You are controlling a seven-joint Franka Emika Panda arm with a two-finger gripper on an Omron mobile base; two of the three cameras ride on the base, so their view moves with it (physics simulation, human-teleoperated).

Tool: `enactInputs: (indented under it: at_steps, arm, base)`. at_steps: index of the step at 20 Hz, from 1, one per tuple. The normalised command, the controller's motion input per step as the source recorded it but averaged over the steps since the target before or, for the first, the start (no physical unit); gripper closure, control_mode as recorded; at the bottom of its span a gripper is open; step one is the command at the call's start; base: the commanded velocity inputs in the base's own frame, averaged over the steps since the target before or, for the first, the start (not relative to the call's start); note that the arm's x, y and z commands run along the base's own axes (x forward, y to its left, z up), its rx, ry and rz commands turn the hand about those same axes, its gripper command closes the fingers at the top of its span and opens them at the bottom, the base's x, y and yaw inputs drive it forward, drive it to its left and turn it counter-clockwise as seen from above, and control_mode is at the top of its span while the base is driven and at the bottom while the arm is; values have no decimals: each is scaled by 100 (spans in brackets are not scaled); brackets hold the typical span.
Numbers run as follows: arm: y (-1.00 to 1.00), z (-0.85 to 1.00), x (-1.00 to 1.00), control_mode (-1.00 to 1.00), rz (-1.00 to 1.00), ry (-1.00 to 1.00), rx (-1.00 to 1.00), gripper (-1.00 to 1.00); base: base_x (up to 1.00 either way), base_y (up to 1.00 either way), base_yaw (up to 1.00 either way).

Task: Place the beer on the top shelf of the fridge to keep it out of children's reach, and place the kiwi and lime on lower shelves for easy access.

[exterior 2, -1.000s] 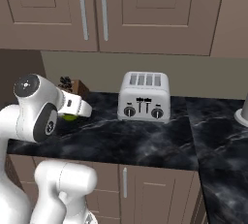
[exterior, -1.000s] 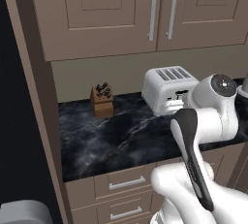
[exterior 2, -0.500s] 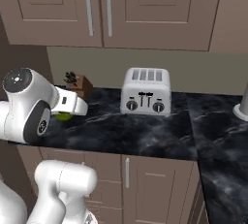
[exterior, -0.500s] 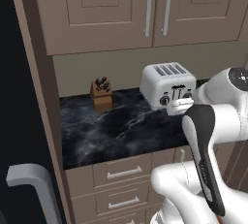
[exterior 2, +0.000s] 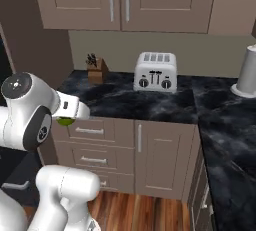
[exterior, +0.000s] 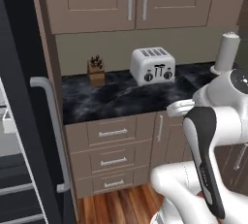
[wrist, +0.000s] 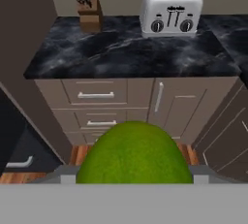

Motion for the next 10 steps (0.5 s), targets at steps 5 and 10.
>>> enactInputs:
  at_steps: [5,10]
  arm:
    - [0,0,0,100,0,0,0,100]
    - [0,0,0,100,0,0,0,100]
  base:
    - [-100,7,4]
    - [-83,32,7]
